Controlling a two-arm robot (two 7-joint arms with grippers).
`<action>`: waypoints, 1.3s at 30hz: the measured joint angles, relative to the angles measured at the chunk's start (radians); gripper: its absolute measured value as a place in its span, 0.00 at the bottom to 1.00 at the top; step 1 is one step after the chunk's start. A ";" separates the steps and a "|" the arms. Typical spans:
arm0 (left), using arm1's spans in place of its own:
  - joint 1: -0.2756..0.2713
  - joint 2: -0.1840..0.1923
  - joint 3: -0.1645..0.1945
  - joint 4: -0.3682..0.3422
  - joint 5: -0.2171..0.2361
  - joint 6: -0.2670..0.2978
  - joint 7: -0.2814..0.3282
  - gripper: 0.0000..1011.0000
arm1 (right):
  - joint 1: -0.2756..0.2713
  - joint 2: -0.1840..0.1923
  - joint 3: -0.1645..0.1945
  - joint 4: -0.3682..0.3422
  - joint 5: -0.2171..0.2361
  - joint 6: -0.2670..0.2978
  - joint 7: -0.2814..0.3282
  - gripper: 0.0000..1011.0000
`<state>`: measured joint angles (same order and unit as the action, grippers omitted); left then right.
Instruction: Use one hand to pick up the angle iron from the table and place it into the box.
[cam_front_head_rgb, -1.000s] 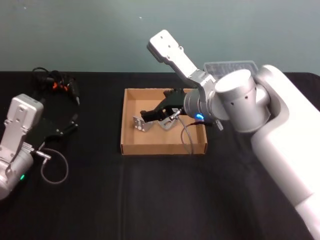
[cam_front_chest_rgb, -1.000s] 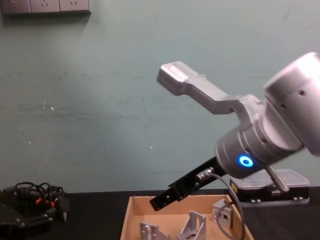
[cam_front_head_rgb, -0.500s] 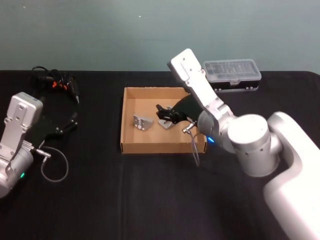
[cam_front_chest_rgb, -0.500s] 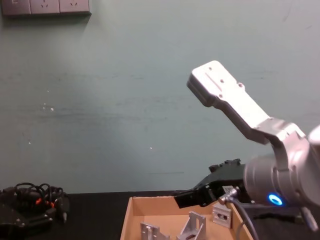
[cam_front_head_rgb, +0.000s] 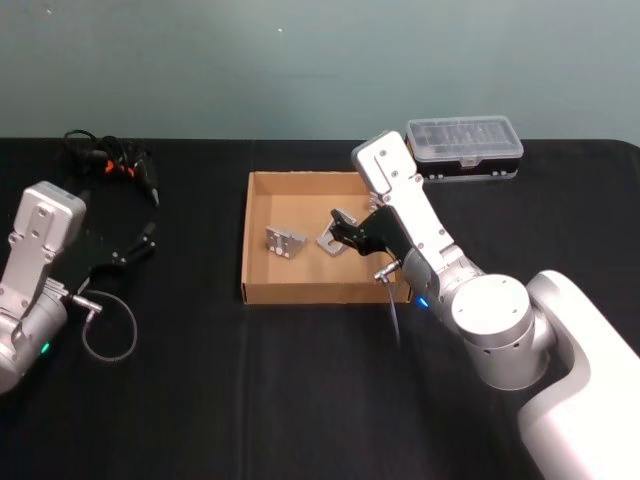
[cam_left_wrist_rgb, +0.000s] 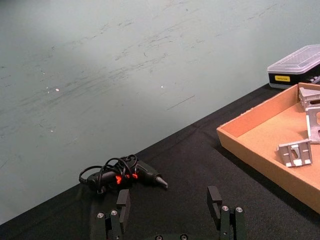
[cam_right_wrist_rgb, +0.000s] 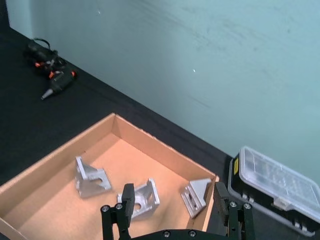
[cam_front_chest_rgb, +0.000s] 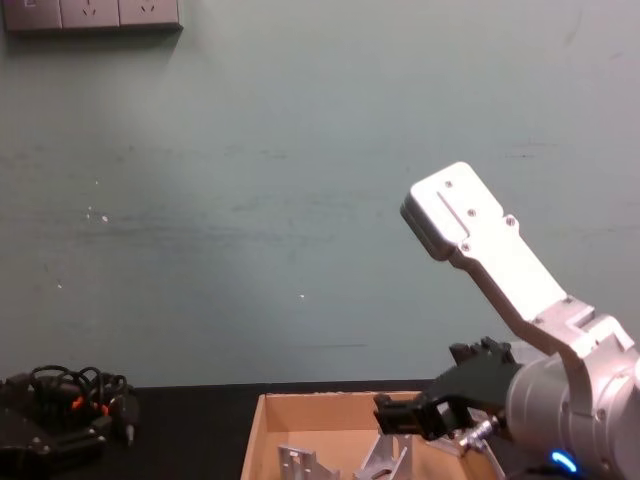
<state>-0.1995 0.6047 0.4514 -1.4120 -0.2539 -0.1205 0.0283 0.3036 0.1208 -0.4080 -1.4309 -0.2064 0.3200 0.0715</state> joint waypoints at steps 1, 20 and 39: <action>0.000 0.000 0.000 0.000 0.000 0.000 0.000 1.00 | 0.000 0.000 0.000 0.000 0.000 0.000 0.000 0.99; 0.000 0.000 0.000 0.000 0.000 0.000 0.000 1.00 | 0.001 -0.002 0.000 0.005 -0.001 0.006 0.001 0.99; 0.000 0.000 0.000 0.000 0.000 0.000 0.000 1.00 | 0.003 -0.001 -0.002 0.003 0.001 0.006 0.002 0.99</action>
<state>-0.1995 0.6047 0.4514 -1.4120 -0.2539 -0.1205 0.0283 0.3064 0.1200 -0.4095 -1.4277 -0.2055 0.3265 0.0733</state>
